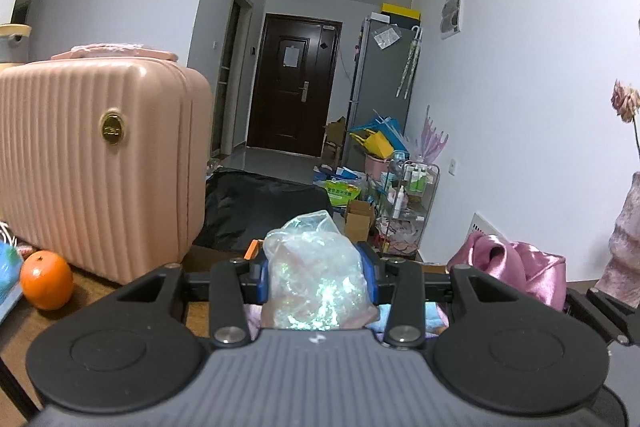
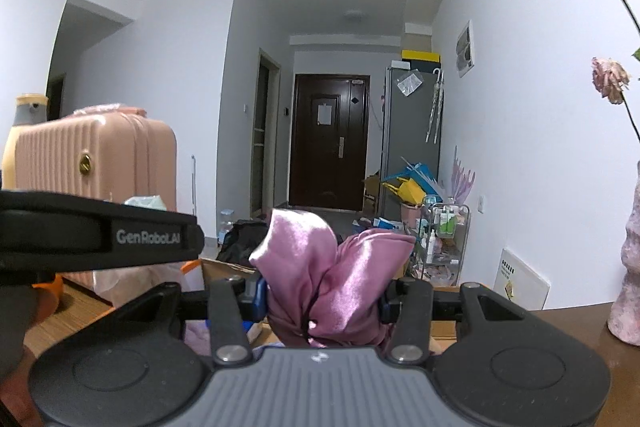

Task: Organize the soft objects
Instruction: 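Carry the plastic bag and scrunchie over the box with both grippers, then open both grippers to release the bag and scrunchie into the box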

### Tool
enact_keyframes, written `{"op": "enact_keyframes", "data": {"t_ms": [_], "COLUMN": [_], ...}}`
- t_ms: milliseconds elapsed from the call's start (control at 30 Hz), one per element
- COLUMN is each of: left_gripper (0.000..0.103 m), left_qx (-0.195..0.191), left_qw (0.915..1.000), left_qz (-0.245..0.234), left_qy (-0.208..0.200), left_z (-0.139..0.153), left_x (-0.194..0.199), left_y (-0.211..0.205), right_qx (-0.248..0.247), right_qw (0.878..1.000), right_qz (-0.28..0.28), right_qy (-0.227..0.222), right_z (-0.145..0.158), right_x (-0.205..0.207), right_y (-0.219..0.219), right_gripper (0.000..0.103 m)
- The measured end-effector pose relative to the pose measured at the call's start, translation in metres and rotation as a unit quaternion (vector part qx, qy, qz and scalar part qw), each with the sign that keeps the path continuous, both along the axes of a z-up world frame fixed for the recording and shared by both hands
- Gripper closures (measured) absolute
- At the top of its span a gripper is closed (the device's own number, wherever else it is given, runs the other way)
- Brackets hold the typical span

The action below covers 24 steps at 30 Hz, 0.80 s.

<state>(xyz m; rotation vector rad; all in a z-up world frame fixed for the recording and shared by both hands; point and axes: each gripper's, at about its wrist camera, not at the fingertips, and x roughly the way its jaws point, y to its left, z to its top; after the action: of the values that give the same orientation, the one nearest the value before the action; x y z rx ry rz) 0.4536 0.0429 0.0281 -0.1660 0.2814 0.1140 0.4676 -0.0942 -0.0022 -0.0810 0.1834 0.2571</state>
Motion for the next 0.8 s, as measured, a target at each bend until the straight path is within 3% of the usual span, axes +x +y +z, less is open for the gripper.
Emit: {"op": "enact_keyframes", "data": {"t_ms": [400, 500, 700, 767, 800], "left_gripper": [0.061, 0.056, 0.023, 0.014, 0.011], "left_qx": [0.008, 0.008, 0.002, -0.001, -0.002], "left_qw": [0.9998, 0.9998, 0.9997, 0.9999, 0.9999], "left_qz": [-0.003, -0.002, -0.004, 0.0, 0.002], "left_qy": [0.019, 0.019, 0.022, 0.016, 0.013], "left_z": [-0.009, -0.01, -0.009, -0.009, -0.008], "left_x": [0.02, 0.02, 0.022, 0.019, 0.017], "left_y": [-0.002, 0.0, 0.002, 0.004, 0.005], "right_qx": [-0.022, -0.024, -0.031, -0.029, -0.025], "right_qw": [1.0, 1.0, 0.999, 0.999, 0.999], "right_qz": [-0.016, -0.018, -0.016, -0.019, -0.022], "right_qy": [0.008, 0.01, 0.019, 0.018, 0.015], "right_z": [-0.005, -0.005, -0.006, -0.006, -0.005], "right_x": [0.019, 0.021, 0.023, 0.022, 0.02], "right_y": [0.005, 0.006, 0.002, -0.002, -0.004], "right_gripper": [0.055, 0.048, 0.034, 0.015, 0.012]}}
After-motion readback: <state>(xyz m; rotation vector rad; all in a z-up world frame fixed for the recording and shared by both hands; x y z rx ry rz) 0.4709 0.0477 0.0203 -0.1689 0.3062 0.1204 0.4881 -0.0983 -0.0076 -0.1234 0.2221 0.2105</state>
